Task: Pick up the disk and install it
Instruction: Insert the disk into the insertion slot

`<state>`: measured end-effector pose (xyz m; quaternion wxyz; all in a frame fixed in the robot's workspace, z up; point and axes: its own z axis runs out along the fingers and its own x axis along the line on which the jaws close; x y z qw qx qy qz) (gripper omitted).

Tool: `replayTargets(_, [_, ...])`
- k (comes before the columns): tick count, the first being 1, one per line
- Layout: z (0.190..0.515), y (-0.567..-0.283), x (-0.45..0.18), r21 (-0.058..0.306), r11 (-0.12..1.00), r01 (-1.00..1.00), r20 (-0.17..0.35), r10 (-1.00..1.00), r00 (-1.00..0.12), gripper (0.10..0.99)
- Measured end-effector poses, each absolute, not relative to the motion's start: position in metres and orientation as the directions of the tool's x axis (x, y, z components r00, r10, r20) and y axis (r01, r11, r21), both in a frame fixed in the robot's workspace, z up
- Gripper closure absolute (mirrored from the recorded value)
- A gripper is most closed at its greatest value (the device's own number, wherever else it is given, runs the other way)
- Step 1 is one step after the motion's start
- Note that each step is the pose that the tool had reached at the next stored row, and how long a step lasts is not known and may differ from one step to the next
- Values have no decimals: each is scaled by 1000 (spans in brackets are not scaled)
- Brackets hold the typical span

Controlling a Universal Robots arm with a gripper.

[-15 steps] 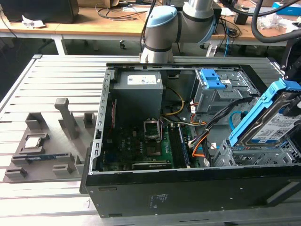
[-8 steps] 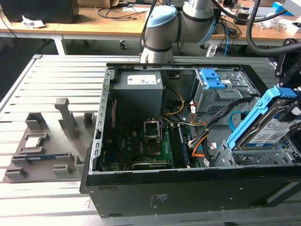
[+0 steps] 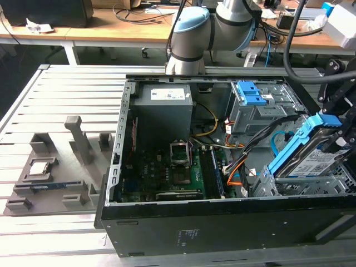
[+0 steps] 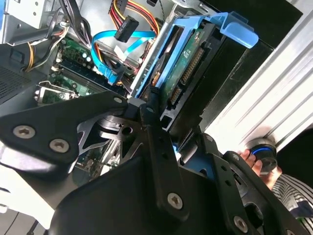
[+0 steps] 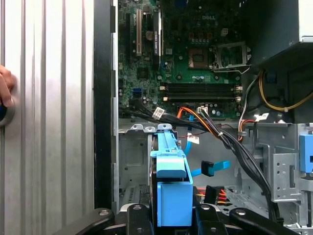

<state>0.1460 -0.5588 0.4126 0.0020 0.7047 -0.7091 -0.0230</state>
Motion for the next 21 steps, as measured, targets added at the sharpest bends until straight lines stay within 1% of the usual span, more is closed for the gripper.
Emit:
replayTargets(4, [404, -559, 146, 35, 4, -999, -30, -1000, -5, 722])
replayTargets(5, [393, -559, 146, 35, 3, -999, -29, -1000, -4, 722])
replayTargets(6, [390, -559, 146, 35, 3, -999, -30, -1000, -4, 710])
replayTargets(7, [390, -559, 146, 35, 3, -999, -29, -1000, -4, 643])
replayTargets(8, [390, -559, 146, 35, 3, -999, -30, -1000, -4, 643])
replayTargets(9, [389, -559, 146, 35, 3, -999, -30, -1000, -4, 659])
replayTargets(11, [389, -559, 146, 35, 3, -999, -30, -1000, -4, 788])
replayTargets(13, [389, -559, 146, 35, 3, -999, -30, -1000, -4, 788])
replayTargets(16, [388, -559, 146, 35, 3, -999, -30, -1000, -4, 965])
replayTargets(17, [388, -559, 146, 35, 3, -999, -30, -1000, -4, 980])
replayTargets(21, [387, -559, 146, 35, 3, -999, -30, -1000, -4, 980])
